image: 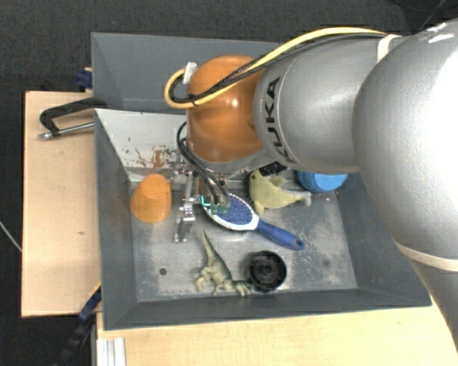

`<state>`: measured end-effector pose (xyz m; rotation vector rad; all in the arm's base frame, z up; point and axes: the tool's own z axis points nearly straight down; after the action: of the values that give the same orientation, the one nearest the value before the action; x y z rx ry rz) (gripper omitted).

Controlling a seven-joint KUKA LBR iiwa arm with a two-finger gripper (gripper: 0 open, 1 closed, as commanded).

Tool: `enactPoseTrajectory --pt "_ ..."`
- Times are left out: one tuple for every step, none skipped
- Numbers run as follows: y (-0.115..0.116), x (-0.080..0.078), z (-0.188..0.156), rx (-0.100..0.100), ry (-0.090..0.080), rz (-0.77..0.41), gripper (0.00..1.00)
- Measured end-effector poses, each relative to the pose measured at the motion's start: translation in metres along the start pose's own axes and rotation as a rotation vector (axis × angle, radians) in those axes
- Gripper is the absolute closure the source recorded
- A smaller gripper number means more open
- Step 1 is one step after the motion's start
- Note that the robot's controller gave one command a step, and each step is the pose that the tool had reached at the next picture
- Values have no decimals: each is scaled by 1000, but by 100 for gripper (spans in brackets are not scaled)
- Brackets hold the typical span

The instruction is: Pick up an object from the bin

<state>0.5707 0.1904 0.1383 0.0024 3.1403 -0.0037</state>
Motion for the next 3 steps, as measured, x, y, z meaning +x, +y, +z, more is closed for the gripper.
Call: enactPoseTrajectory --pt "-25 15 67 -5 -5 -34 0" --pt "-78 26 52 -2 0 -379 0" --pt "-126 2 65 -9 -11 -60 0"
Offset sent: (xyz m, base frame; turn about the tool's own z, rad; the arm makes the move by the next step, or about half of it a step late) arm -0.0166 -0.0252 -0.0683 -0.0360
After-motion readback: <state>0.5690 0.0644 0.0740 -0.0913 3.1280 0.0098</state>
